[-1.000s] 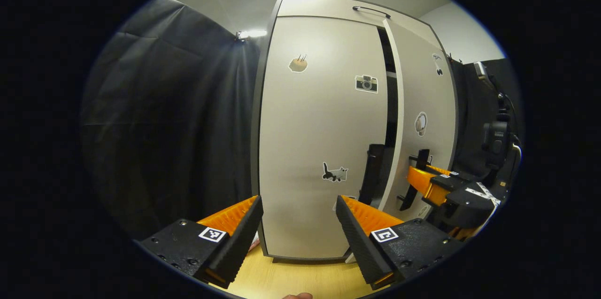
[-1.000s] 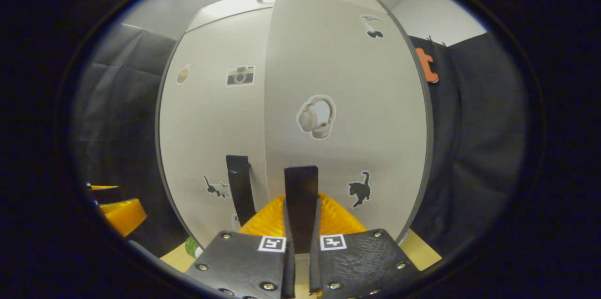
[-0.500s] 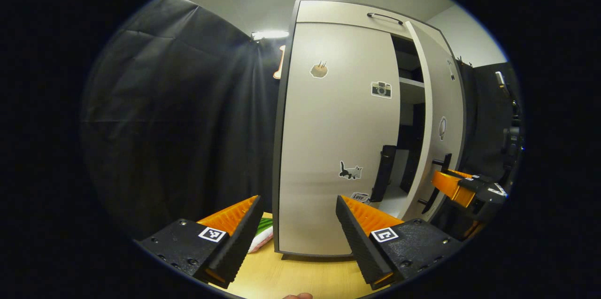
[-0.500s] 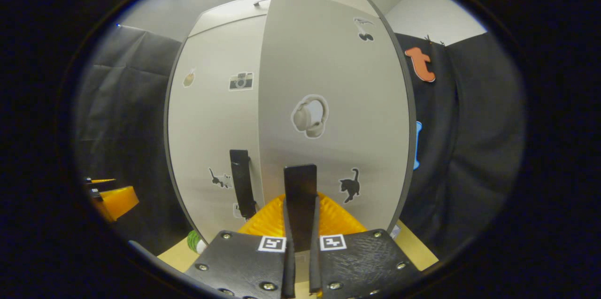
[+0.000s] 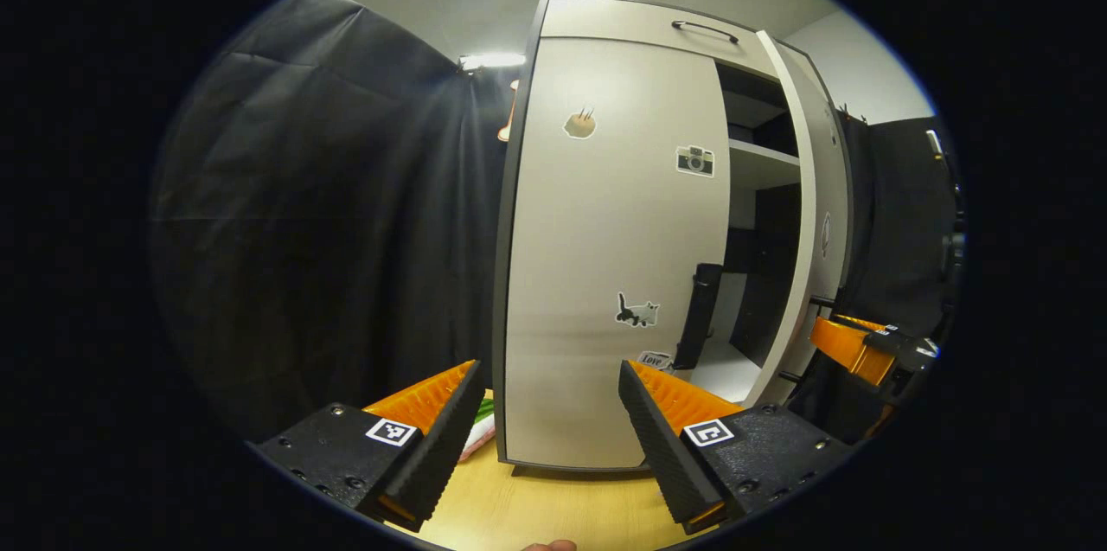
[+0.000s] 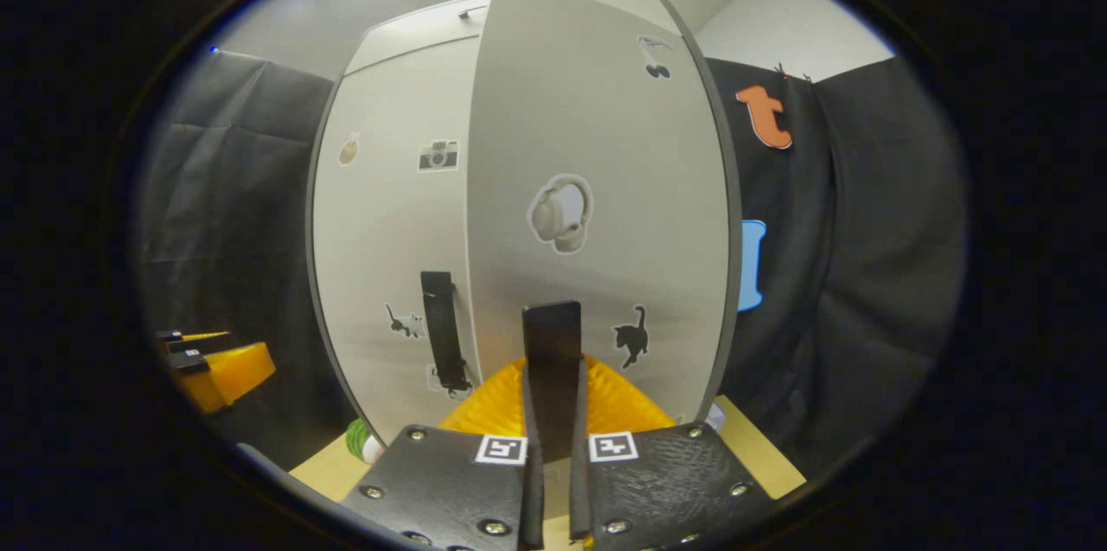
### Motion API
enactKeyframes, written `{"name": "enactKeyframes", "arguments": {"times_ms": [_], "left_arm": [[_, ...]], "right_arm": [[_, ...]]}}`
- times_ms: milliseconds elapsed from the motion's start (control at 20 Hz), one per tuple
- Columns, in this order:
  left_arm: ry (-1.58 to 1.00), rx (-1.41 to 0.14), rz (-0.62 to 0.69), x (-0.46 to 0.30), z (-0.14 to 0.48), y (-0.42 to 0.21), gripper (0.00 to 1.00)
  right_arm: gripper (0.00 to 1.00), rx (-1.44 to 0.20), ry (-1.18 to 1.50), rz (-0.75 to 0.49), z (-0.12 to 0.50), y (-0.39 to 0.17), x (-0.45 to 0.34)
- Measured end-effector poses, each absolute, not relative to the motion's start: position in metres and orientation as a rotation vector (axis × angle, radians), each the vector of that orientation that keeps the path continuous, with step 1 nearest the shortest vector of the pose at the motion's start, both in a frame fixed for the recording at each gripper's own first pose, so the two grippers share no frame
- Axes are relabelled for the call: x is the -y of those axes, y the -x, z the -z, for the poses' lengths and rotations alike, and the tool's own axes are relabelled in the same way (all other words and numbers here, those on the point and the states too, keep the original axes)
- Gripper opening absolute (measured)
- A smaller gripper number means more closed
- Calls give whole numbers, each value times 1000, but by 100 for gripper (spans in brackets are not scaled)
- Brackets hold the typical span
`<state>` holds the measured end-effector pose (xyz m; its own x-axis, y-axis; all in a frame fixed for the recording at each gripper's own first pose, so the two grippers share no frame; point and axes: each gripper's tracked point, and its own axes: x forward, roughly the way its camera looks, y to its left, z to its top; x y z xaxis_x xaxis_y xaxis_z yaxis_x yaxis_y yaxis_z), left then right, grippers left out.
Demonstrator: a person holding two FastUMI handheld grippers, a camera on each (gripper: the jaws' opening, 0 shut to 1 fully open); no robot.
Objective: Open the right door of the double-door shoe cabinet with the right hand, and open the left door with the left hand.
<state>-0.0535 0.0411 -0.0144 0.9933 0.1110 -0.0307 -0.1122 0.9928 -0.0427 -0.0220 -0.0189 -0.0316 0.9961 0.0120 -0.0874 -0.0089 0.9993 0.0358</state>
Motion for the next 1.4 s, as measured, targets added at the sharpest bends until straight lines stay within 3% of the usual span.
{"name": "enactKeyframes", "arguments": {"times_ms": [1400], "left_arm": [[3, -66, 72, 15, 31, 18, 97]], "right_arm": [[10, -81, -19, 222, 27, 81, 81]]}}
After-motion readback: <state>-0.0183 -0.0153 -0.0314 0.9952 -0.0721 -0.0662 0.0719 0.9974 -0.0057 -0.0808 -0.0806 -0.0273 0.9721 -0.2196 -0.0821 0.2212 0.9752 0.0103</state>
